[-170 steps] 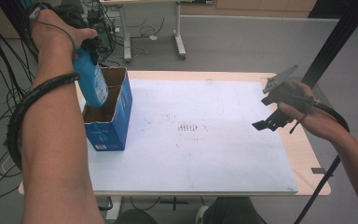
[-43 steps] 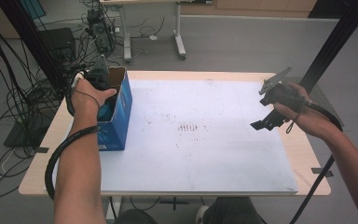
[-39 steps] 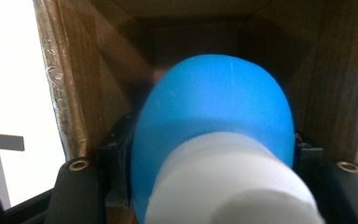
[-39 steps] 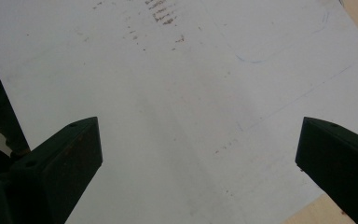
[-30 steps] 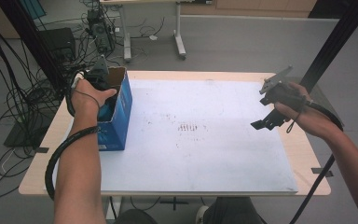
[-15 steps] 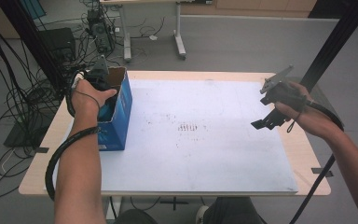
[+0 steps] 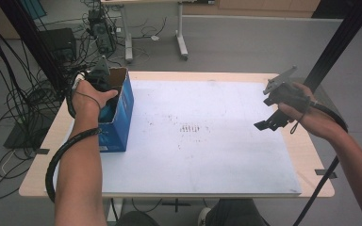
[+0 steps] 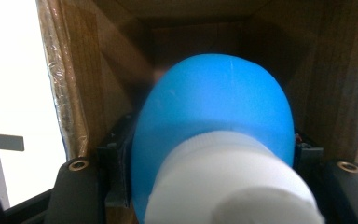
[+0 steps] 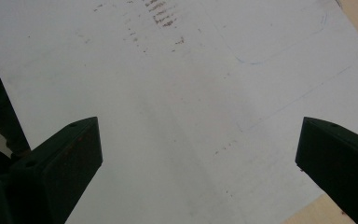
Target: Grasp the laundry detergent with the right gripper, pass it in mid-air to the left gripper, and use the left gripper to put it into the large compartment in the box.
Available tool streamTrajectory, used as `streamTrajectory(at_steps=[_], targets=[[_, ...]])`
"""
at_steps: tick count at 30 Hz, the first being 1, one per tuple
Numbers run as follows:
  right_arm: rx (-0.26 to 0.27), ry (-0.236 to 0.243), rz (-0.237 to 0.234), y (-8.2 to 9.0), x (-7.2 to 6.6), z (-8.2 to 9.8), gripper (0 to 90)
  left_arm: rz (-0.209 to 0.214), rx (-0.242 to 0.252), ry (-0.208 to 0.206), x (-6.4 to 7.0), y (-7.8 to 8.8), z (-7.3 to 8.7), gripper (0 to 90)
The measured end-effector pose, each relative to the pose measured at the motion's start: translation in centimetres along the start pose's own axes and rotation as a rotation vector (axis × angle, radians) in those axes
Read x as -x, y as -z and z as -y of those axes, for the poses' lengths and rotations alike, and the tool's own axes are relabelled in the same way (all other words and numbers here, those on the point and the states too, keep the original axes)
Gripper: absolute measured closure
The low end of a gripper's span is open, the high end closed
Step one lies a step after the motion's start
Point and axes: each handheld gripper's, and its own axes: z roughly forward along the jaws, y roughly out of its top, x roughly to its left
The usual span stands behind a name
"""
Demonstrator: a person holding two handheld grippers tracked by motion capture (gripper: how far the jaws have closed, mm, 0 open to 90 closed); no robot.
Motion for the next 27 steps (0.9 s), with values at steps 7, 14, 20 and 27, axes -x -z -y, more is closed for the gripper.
streamTrajectory(at_steps=[7, 14, 20, 27], targets=[[0.0, 0.0, -0.001, -0.03, -0.03, -0.01, 0.3, -0.001, 0.0, -0.001, 0.06, 0.0, -0.03, 35.8], [0.004, 0.004, -0.004, -0.12, -0.1, -0.16, 0.3, 0.0, 0.002, -0.001, 0.01, -0.01, 0.02, 35.8], [0.006, 0.005, 0.002, 0.05, -0.09, -0.2, 0.3, -0.001, 0.001, -0.003, 0.07, 0.0, 0.02, 35.9], [0.006, 0.003, 0.002, 0.12, -0.1, -0.11, 0.3, -0.003, -0.001, -0.005, 0.12, 0.0, 0.0, 35.9]])
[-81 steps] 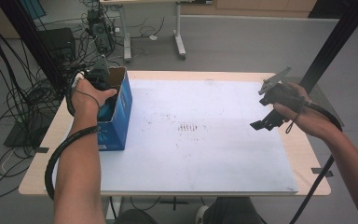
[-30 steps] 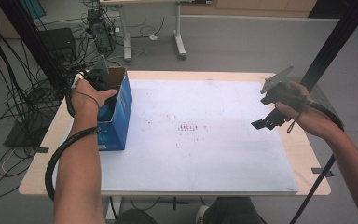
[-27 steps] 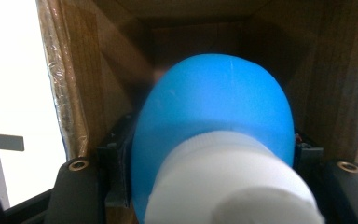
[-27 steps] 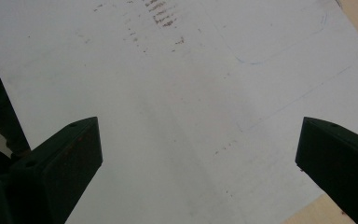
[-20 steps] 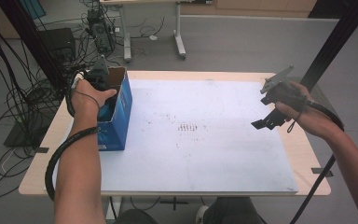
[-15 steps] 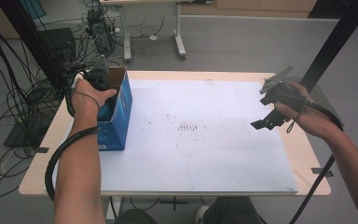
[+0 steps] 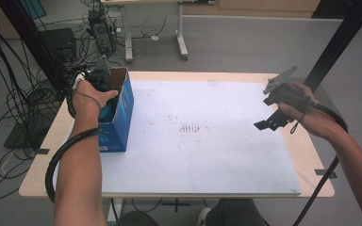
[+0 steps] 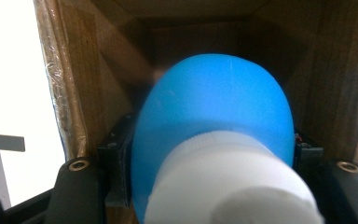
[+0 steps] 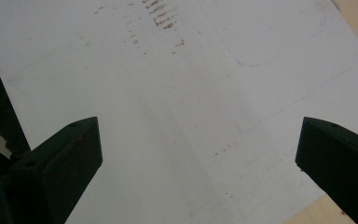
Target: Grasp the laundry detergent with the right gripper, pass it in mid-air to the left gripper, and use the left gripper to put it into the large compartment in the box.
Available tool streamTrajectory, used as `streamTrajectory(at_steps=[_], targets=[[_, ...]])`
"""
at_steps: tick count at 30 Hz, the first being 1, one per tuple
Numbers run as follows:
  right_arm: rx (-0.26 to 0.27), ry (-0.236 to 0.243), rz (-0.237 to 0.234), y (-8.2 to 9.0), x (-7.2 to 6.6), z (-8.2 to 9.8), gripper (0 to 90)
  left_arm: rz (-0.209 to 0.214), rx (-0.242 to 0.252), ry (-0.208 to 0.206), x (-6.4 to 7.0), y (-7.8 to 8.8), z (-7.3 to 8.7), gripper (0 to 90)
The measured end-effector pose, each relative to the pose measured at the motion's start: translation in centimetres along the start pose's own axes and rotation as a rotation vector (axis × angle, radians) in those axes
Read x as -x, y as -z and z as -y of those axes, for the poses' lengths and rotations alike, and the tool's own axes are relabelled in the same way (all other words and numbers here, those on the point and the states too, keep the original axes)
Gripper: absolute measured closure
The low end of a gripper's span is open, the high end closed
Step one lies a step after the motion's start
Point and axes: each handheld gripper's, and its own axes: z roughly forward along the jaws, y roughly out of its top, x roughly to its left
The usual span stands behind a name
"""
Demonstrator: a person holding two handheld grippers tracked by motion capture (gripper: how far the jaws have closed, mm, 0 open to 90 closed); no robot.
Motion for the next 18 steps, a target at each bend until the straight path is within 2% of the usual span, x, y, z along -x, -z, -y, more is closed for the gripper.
streamTrajectory(at_steps=[18], targets=[[-0.003, 0.006, -0.002, -0.02, -0.04, -0.2, 0.3, 0.001, 0.003, 0.001, -0.06, -0.01, 0.03, 35.9]])
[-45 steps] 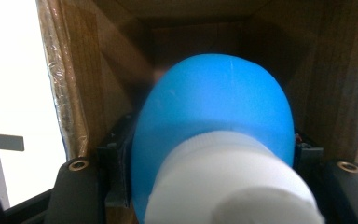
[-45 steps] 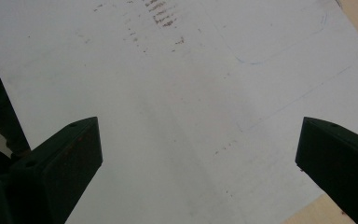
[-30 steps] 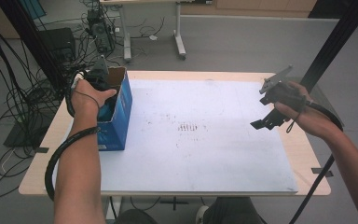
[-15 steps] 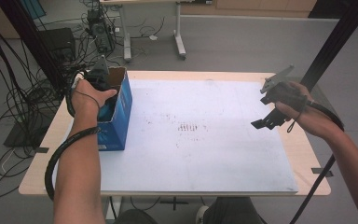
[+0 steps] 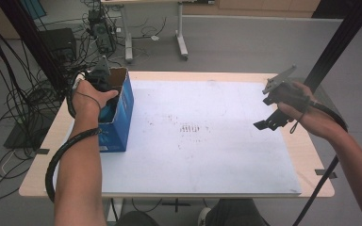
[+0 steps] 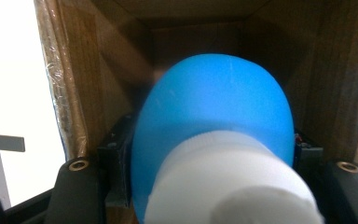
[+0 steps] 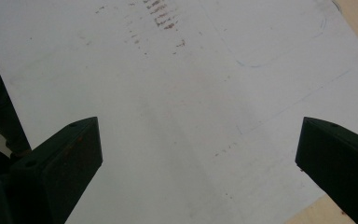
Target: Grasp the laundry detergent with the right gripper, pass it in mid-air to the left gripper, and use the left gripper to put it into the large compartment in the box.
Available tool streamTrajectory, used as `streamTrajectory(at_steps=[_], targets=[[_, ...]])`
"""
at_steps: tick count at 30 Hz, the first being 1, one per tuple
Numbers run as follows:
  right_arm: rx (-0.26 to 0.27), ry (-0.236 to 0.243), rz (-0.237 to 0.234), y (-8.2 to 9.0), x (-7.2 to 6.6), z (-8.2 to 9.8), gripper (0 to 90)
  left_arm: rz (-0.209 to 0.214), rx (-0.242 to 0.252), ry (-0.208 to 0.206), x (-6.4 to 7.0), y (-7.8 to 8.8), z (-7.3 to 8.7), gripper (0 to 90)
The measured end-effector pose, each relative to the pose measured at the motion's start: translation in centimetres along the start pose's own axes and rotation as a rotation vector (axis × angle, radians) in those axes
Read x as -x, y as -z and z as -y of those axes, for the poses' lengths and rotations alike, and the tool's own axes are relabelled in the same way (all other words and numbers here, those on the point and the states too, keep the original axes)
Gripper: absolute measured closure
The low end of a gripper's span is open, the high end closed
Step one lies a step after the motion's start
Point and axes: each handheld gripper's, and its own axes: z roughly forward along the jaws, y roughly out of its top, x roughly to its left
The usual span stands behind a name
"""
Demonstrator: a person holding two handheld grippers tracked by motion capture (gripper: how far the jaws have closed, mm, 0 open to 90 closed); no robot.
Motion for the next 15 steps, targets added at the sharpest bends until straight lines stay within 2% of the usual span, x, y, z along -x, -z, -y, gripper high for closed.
streamTrajectory(at_steps=[11, 15], targets=[[-0.001, 0.001, -0.001, 0.02, -0.09, -0.03, 0.3, 0.008, 0.008, 0.003, -0.06, 0.05, 0.14, 35.5], [-0.001, 0.005, -0.002, -0.05, -0.14, -0.08, 0.3, 0.01, 0.022, 0.006, -0.1, 0.63, 0.21, 31.9]])
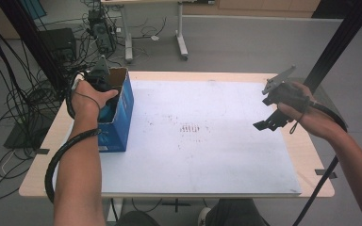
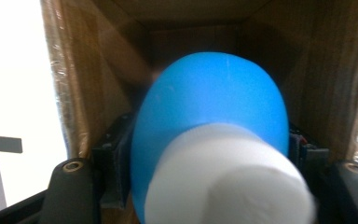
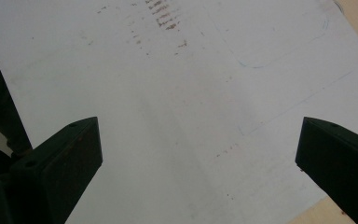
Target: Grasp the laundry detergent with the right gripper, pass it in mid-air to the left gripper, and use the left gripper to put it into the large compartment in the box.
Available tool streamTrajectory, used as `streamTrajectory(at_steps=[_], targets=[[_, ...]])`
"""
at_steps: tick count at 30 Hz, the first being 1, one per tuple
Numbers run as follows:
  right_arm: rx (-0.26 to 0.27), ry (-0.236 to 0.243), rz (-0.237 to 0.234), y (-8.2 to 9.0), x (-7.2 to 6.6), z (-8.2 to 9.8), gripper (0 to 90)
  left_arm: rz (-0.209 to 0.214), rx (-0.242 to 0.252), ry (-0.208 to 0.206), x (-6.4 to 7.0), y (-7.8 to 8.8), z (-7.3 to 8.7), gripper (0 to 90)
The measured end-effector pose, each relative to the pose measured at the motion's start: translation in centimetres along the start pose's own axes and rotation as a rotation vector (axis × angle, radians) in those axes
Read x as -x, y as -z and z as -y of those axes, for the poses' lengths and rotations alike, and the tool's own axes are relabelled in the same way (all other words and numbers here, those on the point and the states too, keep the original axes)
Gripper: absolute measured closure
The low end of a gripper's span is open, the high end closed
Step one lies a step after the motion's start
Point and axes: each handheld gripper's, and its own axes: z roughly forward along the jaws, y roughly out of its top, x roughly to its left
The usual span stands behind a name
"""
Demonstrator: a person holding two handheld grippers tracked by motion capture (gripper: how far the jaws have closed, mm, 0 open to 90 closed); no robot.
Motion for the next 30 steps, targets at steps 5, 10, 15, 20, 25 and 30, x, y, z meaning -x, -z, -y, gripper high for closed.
streamTrajectory(at_steps=[5, 10, 15, 20, 25, 30], targets=[[0.003, 0.005, 0.003, 0.0, -0.1, -0.2, 0.3, -0.006, 0.011, 0.001, 0.0, 1.0, 0.2, 30.4], [0.005, 0.008, 0.003, 0.0, -0.3, -0.4, 0.3, -0.009, 0.027, 0.0, -0.1, 1.9, 0.4, 28.1], [0.004, 0.009, 0.004, 0.0, -0.3, -0.5, 0.3, -0.01, 0.035, -0.006, 0.0, 2.7, 0.8, 27.5], [0.0, 0.01, 0.005, 0.0, -0.4, -0.8, 0.3, -0.003, 0.047, -0.015, 0.2, 3.7, 1.1, 25.5], [-0.007, 0.009, 0.005, -0.2, -0.4, -1.2, 0.3, -0.003, 0.071, -0.051, 0.9, 4.9, 1.7, 21.8], [-0.017, 0.011, 0.007, -0.3, -0.4, -1.7, 0.3, -0.001, 0.095, -0.087, 1.9, 6.2, 2.0, 18.2]])
